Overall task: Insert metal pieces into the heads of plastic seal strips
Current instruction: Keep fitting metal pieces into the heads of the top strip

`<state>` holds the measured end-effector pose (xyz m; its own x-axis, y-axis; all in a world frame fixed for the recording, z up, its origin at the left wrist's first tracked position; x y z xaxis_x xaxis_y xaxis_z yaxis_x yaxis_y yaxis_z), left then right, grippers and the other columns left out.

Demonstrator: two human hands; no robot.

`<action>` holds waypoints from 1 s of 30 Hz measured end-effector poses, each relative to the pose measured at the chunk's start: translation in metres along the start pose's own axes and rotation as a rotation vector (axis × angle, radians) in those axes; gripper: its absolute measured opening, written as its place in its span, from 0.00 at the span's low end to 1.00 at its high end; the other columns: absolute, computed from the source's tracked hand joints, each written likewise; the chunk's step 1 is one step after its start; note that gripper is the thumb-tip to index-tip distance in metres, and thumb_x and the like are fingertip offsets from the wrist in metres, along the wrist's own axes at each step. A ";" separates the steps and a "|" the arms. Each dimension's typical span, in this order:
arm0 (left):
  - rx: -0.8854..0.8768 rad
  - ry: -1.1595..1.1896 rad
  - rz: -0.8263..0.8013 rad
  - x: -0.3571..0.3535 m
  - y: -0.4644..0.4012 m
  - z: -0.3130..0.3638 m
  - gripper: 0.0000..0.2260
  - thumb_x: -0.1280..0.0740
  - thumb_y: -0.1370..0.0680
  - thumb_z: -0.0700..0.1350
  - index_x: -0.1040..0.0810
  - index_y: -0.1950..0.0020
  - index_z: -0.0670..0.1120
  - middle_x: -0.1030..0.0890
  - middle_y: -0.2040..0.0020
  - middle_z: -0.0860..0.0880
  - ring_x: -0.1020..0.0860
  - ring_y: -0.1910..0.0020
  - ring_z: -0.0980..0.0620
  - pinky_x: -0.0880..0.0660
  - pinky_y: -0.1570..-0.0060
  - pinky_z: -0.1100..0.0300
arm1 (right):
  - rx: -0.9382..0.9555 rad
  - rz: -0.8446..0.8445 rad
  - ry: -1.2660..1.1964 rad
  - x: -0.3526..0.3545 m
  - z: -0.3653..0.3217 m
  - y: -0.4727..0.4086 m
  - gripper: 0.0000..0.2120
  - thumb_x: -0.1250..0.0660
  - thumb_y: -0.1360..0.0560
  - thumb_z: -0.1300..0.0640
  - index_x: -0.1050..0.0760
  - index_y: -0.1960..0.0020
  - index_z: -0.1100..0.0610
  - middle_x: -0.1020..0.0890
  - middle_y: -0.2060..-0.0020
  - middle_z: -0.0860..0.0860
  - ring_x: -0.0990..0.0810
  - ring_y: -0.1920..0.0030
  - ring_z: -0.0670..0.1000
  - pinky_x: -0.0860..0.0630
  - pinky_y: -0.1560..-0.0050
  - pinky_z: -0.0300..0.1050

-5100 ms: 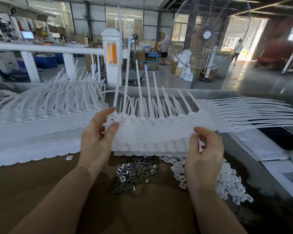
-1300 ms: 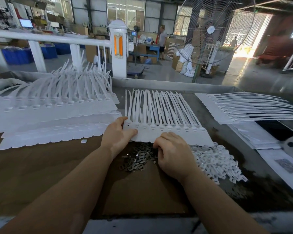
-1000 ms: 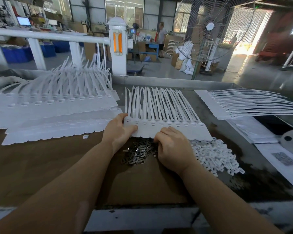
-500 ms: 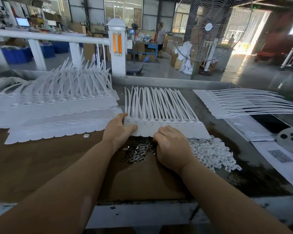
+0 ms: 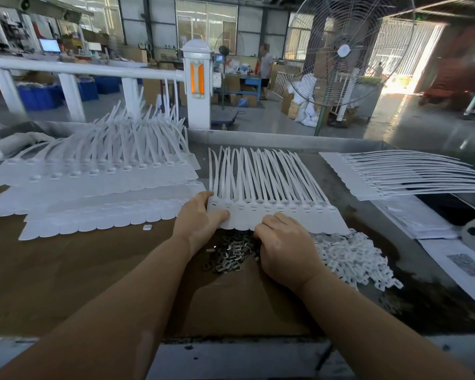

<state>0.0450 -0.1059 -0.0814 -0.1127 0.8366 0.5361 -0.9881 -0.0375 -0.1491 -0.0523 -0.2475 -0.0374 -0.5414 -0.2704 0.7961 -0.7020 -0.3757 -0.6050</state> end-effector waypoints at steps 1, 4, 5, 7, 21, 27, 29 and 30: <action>0.002 0.003 -0.002 0.000 0.000 0.000 0.27 0.30 0.26 0.48 0.33 0.29 0.46 0.26 0.35 0.45 0.28 0.37 0.46 0.33 0.37 0.56 | 0.006 0.004 0.005 0.000 0.000 0.000 0.08 0.43 0.36 0.67 0.26 0.69 0.61 0.25 0.72 0.55 0.27 0.70 0.55 0.29 0.70 0.44; 0.002 0.008 0.000 0.000 0.000 0.000 0.27 0.30 0.26 0.48 0.33 0.29 0.46 0.26 0.35 0.45 0.28 0.37 0.47 0.34 0.40 0.58 | 0.013 0.002 0.020 0.000 -0.001 0.000 0.06 0.40 0.37 0.68 0.26 0.69 0.61 0.25 0.72 0.55 0.27 0.70 0.55 0.29 0.70 0.44; 0.004 0.007 0.001 0.000 0.000 0.000 0.27 0.30 0.26 0.48 0.33 0.29 0.46 0.26 0.35 0.45 0.28 0.37 0.47 0.35 0.40 0.58 | 0.014 -0.001 0.025 0.000 -0.001 0.000 0.05 0.37 0.39 0.69 0.26 0.69 0.61 0.25 0.72 0.55 0.26 0.70 0.55 0.29 0.70 0.44; 0.009 0.003 0.002 0.000 0.000 -0.001 0.27 0.30 0.27 0.49 0.33 0.29 0.46 0.26 0.35 0.45 0.28 0.37 0.47 0.34 0.38 0.57 | 0.016 -0.014 0.032 -0.001 -0.001 0.000 0.05 0.34 0.40 0.69 0.26 0.69 0.61 0.25 0.71 0.55 0.27 0.70 0.55 0.29 0.70 0.43; 0.000 0.024 0.006 0.000 0.002 -0.002 0.27 0.30 0.27 0.49 0.33 0.30 0.47 0.25 0.37 0.46 0.28 0.37 0.47 0.33 0.35 0.50 | 0.002 -0.060 0.028 -0.001 0.000 0.000 0.13 0.45 0.31 0.58 0.22 0.64 0.55 0.21 0.69 0.49 0.24 0.68 0.51 0.28 0.66 0.42; -0.001 0.002 0.002 0.001 -0.001 -0.002 0.26 0.30 0.27 0.49 0.32 0.30 0.47 0.25 0.36 0.47 0.28 0.37 0.47 0.33 0.35 0.51 | -0.071 -0.255 0.010 -0.017 0.010 0.002 0.13 0.47 0.26 0.51 0.25 0.52 0.51 0.21 0.57 0.47 0.25 0.54 0.51 0.32 0.52 0.45; -0.001 0.007 0.004 0.001 -0.001 -0.002 0.27 0.30 0.27 0.49 0.32 0.30 0.47 0.25 0.36 0.46 0.28 0.37 0.47 0.32 0.35 0.52 | -0.074 -0.277 0.004 -0.018 0.015 0.004 0.15 0.50 0.25 0.48 0.27 0.49 0.49 0.23 0.52 0.46 0.27 0.50 0.49 0.36 0.49 0.43; -0.001 0.005 0.005 0.001 -0.001 -0.002 0.27 0.30 0.27 0.49 0.32 0.30 0.47 0.25 0.36 0.46 0.28 0.37 0.47 0.32 0.36 0.52 | -0.078 -0.279 -0.006 -0.018 0.016 0.004 0.15 0.49 0.25 0.47 0.27 0.48 0.49 0.24 0.52 0.45 0.28 0.49 0.48 0.37 0.49 0.42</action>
<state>0.0459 -0.1042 -0.0824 -0.1169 0.8391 0.5313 -0.9875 -0.0411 -0.1524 -0.0384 -0.2583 -0.0541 -0.3195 -0.1719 0.9319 -0.8571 -0.3669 -0.3616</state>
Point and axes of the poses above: each hand's wrist, its own y-axis away from the middle knuckle, its own x-axis out of the back of the hand, z = x × y, the point moved 8 cm from there along -y, towards the middle knuckle
